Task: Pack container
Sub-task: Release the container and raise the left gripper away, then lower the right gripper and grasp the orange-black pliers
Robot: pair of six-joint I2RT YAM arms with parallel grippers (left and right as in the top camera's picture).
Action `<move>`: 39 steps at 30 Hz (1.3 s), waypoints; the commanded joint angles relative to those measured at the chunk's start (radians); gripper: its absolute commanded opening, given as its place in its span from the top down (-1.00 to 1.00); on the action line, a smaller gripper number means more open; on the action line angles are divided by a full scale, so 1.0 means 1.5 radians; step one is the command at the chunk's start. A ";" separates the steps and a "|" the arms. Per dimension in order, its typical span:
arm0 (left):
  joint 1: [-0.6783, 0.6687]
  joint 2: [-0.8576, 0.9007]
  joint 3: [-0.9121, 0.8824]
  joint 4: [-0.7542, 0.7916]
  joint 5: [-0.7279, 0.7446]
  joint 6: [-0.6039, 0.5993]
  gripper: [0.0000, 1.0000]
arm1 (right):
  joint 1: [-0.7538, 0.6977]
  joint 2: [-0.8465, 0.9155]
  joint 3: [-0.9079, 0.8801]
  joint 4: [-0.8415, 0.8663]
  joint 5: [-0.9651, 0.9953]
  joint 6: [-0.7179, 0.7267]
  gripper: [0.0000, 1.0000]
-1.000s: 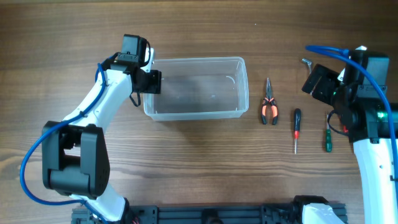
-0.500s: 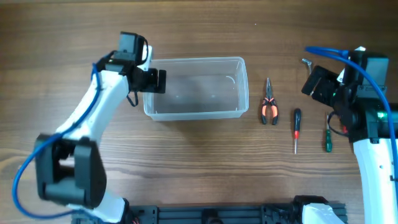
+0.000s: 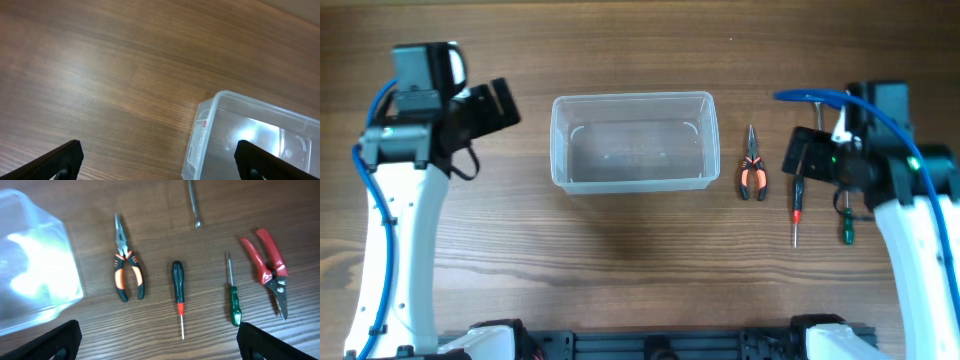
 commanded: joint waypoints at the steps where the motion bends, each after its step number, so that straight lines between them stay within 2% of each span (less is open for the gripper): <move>1: 0.026 -0.003 0.004 -0.003 0.035 -0.026 -0.99 | 0.003 0.098 0.008 0.026 -0.058 -0.066 -0.99; 6: 0.026 -0.003 0.004 -0.005 0.035 -0.026 -0.99 | 0.003 0.210 0.008 0.048 -0.076 -0.076 -0.99; 10: 0.026 -0.003 0.004 -0.005 0.035 -0.026 -0.99 | 0.003 0.274 0.008 0.060 -0.076 -0.130 -1.00; 14: 0.026 -0.003 0.004 -0.006 0.035 -0.026 -0.99 | 0.003 0.311 0.008 0.070 -0.121 -0.197 -1.00; 18: 0.026 -0.003 0.004 -0.005 0.035 -0.026 -0.99 | 0.003 0.335 0.007 0.092 -0.127 -0.220 -0.99; 23: 0.026 -0.003 0.004 -0.005 0.035 -0.026 -1.00 | 0.003 0.341 -0.006 0.109 -0.105 -0.198 -1.00; 31: 0.026 -0.003 0.004 -0.006 0.035 -0.026 -1.00 | 0.001 0.341 -0.118 0.201 -0.087 -0.182 -0.99; 39: 0.026 -0.003 0.004 -0.009 0.035 -0.026 -1.00 | -0.003 0.341 -0.126 0.225 -0.083 -0.144 -1.00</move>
